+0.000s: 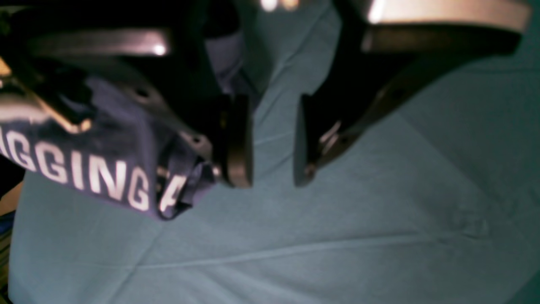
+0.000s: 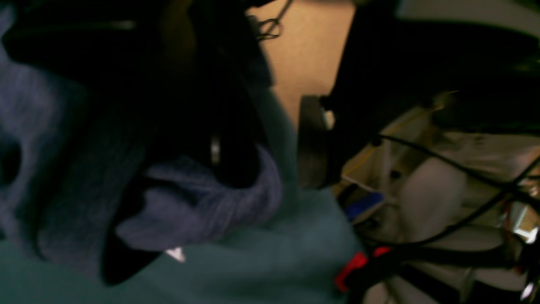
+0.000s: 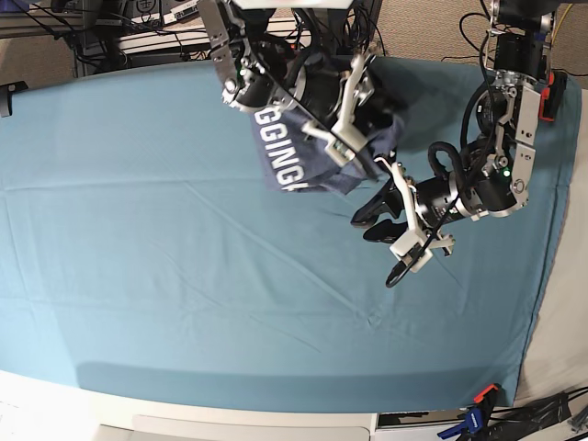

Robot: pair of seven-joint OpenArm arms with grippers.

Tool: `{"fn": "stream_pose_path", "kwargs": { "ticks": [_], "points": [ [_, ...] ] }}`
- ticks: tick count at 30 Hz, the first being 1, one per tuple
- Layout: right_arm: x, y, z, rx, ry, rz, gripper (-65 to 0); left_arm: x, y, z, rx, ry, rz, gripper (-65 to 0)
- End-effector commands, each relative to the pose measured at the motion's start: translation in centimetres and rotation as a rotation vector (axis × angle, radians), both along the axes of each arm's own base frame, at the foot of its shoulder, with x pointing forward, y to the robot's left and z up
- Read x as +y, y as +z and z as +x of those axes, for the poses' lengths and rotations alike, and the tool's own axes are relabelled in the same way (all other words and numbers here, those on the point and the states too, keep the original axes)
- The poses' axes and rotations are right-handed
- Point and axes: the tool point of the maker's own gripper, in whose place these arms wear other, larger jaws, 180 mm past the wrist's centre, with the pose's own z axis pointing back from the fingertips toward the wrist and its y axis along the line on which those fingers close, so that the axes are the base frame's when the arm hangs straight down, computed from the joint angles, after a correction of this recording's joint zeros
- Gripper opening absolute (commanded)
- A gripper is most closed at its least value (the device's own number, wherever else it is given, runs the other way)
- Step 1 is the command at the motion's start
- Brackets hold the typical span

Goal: Fold the T-shirt properly
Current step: 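Flip the lifted bundle over with the right gripper, exposing the printed lettering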

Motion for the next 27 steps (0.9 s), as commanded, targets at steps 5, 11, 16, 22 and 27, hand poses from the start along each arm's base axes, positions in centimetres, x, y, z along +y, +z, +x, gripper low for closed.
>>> {"fn": "stream_pose_path", "kwargs": {
  "ticks": [5,11,16,22,27],
  "points": [
    [0.2,1.4,1.5,-0.07,-0.019,0.014,-41.4,0.0,1.7,0.6,-0.048,-0.003,-0.025,-46.3],
    [-0.8,0.4,2.5,-0.083,-0.076,-0.058,-41.5,0.0,1.7,0.6,-0.048,-0.003,-0.026,-46.3],
    [-0.7,0.5,2.5,-0.085,-0.078,-0.048,-41.5,0.0,1.7,0.6,-0.048,-0.003,-0.025,-46.3],
    [-2.2,-0.8,3.6,-0.084,-0.155,-0.151,-41.5,0.0,1.7,0.6,-0.048,-0.003,-0.025,-46.3],
    [-3.5,-1.7,4.4,-0.088,-0.216,-0.227,-41.5,0.0,1.7,0.6,-0.048,-0.003,-0.025,-46.3]
  ]
}}
